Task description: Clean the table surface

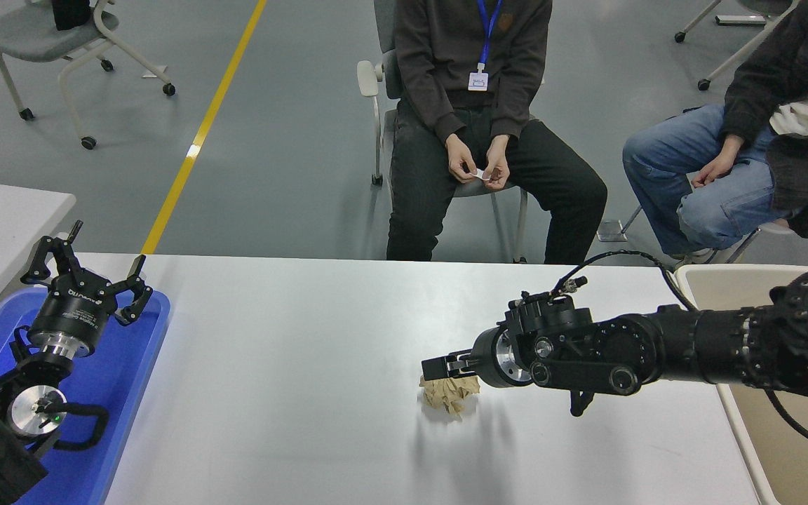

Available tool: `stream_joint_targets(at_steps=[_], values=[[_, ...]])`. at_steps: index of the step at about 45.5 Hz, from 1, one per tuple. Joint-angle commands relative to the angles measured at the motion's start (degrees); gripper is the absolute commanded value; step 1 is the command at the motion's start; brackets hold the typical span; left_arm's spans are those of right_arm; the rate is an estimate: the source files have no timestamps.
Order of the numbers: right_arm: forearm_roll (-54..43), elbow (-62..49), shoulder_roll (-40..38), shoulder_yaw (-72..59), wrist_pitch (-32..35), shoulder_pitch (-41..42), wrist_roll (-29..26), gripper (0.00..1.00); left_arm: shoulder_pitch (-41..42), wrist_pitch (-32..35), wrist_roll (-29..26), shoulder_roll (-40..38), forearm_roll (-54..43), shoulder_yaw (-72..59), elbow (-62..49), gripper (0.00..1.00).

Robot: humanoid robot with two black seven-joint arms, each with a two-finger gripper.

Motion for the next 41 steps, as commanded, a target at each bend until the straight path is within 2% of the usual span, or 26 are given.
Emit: stream_joint_targets(at_steps=[1, 41], values=[[-0.3, -0.8, 2.4, -1.6, -3.3, -1.8, 0.0, 1.0, 0.0, 0.0, 0.0, 0.0, 0.0, 0.0, 0.0, 1.0], [-2.4, -3.7, 4.6, -1.9, -8.6, -6.5, 0.1, 1.0, 0.0, 0.0, 0.0, 0.0, 0.0, 0.0, 0.0, 1.0]])
